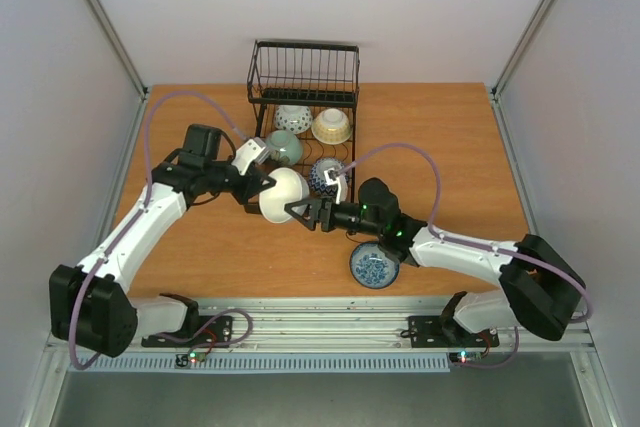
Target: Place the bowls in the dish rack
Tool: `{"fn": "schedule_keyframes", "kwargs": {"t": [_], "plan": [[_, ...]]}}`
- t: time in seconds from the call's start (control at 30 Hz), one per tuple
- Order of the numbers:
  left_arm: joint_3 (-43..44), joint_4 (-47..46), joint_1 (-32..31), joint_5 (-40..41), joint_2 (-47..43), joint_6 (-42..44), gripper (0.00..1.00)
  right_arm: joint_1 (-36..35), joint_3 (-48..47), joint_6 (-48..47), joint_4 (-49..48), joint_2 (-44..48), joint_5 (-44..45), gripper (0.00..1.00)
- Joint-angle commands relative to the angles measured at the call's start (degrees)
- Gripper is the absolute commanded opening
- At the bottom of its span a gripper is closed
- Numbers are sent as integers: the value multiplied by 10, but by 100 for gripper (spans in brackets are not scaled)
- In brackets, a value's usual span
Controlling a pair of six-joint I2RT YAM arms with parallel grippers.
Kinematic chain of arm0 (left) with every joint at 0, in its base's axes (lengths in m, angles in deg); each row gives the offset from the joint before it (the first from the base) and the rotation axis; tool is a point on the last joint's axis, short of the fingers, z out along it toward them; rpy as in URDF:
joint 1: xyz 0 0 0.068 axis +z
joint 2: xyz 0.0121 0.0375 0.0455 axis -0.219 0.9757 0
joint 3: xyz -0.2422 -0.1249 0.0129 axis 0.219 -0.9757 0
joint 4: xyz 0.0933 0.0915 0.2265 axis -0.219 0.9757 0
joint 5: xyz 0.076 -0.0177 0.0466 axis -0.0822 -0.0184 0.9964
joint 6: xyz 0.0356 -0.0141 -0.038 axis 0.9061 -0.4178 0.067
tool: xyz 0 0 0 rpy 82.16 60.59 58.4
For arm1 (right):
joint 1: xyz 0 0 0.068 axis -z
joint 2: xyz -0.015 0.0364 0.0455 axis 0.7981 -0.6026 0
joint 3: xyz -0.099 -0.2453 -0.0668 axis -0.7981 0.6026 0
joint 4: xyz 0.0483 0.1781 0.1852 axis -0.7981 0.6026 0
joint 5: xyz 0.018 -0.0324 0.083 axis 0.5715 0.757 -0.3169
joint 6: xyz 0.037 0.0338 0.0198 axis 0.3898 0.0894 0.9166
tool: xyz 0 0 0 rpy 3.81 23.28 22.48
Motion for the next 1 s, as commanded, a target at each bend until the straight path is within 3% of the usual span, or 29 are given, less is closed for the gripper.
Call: {"fn": "schedule_keyframes", "kwargs": {"t": [0.0, 0.1, 0.27, 0.43, 0.73, 0.97], "plan": [[-6, -50, 4, 49, -29, -17, 1, -2, -52, -94, 145, 53, 26, 1], [-8, -55, 4, 60, -31, -20, 7, -2, -105, -159, 257, 70, 66, 1], [-14, -76, 4, 109, -37, -34, 45, -2, -224, -274, 461, 45, 157, 1], [-20, -96, 12, 176, -53, -45, 66, -2, -316, -356, 555, -9, 230, 1], [-27, -127, 85, 243, -76, -79, 71, -11, -508, -519, 679, -192, 354, 1], [-40, -145, 96, 257, -100, -85, 72, -18, -602, -593, 713, -314, 438, 1]]}}
